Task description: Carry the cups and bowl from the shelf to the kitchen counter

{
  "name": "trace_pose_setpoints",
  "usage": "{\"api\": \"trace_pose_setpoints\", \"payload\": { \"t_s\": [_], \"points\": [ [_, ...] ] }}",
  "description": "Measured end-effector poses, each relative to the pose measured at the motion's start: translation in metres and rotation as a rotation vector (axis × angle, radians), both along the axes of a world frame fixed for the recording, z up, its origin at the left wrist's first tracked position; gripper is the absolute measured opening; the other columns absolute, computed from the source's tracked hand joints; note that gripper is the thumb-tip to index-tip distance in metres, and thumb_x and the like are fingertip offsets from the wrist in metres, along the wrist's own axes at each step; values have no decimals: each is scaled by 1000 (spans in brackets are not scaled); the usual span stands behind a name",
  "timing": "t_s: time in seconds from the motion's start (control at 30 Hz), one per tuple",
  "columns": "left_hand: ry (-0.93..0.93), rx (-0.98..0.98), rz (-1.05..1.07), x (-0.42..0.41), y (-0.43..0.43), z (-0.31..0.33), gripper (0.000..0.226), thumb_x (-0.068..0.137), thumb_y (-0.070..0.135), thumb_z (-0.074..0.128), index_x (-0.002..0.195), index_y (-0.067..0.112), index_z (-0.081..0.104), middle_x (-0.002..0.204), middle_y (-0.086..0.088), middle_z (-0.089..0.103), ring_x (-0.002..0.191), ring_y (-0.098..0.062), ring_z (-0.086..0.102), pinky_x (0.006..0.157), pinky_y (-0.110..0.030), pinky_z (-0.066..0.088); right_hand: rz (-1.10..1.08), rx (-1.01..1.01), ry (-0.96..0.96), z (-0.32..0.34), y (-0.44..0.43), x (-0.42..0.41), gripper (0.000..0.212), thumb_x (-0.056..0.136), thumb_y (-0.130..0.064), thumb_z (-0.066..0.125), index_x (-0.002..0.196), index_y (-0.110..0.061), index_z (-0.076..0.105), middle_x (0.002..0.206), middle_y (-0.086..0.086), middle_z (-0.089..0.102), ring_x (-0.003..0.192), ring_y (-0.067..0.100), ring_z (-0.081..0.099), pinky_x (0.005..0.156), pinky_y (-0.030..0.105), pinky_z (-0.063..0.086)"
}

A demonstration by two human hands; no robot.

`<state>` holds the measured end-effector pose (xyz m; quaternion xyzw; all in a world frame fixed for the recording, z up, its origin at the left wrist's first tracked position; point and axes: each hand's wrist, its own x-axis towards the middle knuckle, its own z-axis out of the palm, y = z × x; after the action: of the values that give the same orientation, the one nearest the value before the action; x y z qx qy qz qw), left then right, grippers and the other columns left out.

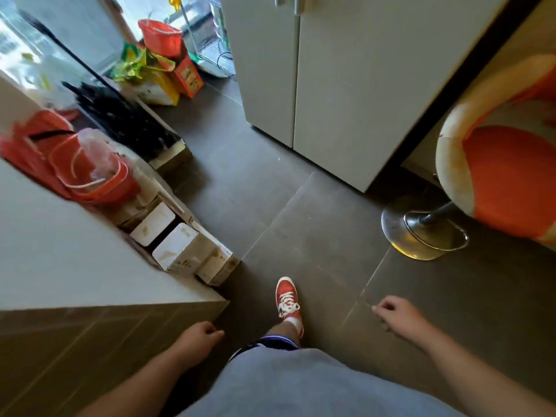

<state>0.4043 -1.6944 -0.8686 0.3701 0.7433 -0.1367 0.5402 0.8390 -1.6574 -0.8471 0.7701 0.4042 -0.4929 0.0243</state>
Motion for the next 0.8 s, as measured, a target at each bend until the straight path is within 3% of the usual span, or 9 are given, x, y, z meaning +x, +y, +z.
{"api": "trace_pose_setpoints", "payload": {
  "t_s": [0.2,0.33,0.47,0.6,0.8],
  "points": [
    [16,111,-81,19,119,2,15,91,38,59,90,24,65,92,-3,69,83,-15,65,76,-33,53,-88,-30,-56,24,76,29,23,90,-18,62,85,3,64,69,12,63,57,20,55,49,22,38],
    [-16,176,-133,40,200,18,20,92,39,56,90,21,65,87,-3,68,78,-15,65,64,-27,50,-165,-52,-94,27,117,60,20,91,-14,62,77,2,62,66,12,61,53,22,52,45,23,35],
    [-44,235,-146,70,272,22,25,91,41,56,97,20,68,93,-3,70,84,-17,66,78,-31,53,-172,-97,-117,15,165,84,22,89,-16,64,71,-5,59,62,9,61,47,20,53,40,20,35],
    [-88,246,-100,92,338,16,25,91,36,57,91,13,68,89,-11,74,83,-25,69,73,-32,53,-124,-139,-112,-6,236,99,22,88,-20,64,71,-7,59,60,6,62,43,18,54,40,19,35],
    [-24,224,69,81,394,18,23,93,33,58,96,13,68,94,-10,72,87,-25,68,83,-36,54,54,-109,-105,-22,385,95,28,84,-26,67,61,-15,56,50,1,61,42,16,55,48,23,40]
  ]
}}
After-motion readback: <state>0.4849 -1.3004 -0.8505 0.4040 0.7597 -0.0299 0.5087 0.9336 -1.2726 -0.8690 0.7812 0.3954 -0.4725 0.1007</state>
